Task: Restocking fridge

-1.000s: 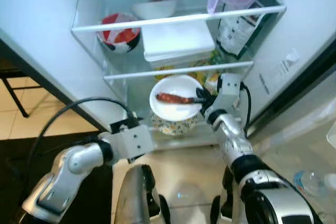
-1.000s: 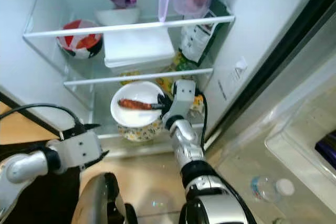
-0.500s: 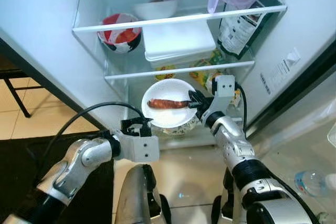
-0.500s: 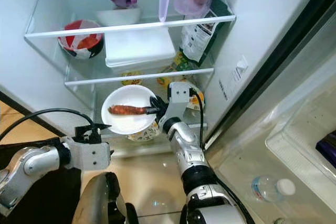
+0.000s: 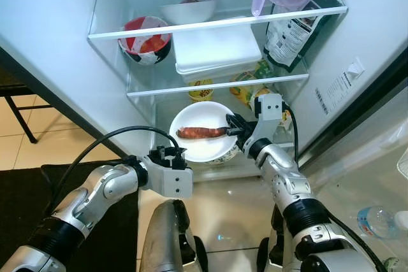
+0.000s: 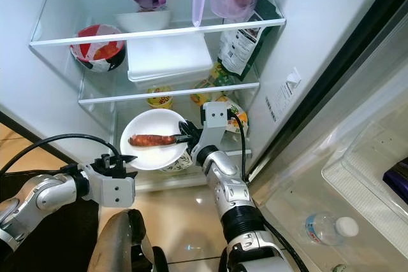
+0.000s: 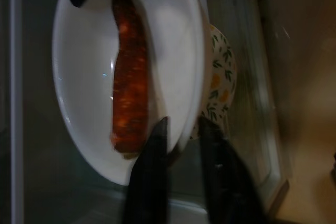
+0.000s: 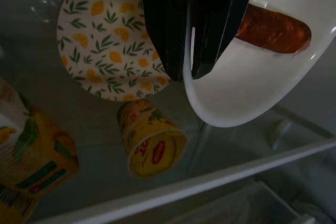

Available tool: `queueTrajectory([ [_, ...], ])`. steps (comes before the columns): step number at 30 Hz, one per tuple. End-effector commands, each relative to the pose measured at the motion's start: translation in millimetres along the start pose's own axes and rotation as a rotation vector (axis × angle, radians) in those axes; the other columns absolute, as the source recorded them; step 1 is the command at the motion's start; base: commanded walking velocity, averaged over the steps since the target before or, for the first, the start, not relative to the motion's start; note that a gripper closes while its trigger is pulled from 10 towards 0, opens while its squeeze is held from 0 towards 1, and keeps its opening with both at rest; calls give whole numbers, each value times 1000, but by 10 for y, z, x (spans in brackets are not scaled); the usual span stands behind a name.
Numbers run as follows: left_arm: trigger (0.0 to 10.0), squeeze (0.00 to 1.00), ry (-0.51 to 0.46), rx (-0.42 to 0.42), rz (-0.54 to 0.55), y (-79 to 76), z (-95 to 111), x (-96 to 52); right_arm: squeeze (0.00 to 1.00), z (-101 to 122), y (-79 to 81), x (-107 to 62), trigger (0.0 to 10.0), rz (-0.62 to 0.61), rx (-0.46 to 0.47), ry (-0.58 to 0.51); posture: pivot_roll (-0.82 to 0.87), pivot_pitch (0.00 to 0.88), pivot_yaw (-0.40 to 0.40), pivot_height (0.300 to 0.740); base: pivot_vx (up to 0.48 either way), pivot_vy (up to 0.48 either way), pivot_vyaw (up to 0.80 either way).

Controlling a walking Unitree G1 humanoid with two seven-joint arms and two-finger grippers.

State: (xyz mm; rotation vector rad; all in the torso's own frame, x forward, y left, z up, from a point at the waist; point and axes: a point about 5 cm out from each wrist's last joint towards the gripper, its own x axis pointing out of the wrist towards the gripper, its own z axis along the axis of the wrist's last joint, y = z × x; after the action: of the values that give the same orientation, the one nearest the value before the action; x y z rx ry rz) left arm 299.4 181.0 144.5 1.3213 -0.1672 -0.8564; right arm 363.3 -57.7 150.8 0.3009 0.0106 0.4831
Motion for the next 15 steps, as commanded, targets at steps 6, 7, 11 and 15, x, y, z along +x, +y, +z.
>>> queueTrajectory([
  [6,0,0,-22,-18,-14,-115,3,49,0,-151,256,9,10000,50,72,23,82,324,30,580,0,0,0],
  [7,0,0,-22,-18,-14,-115,3,49,0,-151,256,9,10000,50,72,23,82,324,30,580,0,0,0],
  [11,0,0,-29,-11,-26,-146,6,54,498,-151,234,3,10000,40,71,22,80,324,30,580,0,0,0],
  [15,10000,0,-24,2,-36,-175,-11,65,1000,-175,193,-10,10000,22,82,31,78,326,32,580,0,0,0],
])
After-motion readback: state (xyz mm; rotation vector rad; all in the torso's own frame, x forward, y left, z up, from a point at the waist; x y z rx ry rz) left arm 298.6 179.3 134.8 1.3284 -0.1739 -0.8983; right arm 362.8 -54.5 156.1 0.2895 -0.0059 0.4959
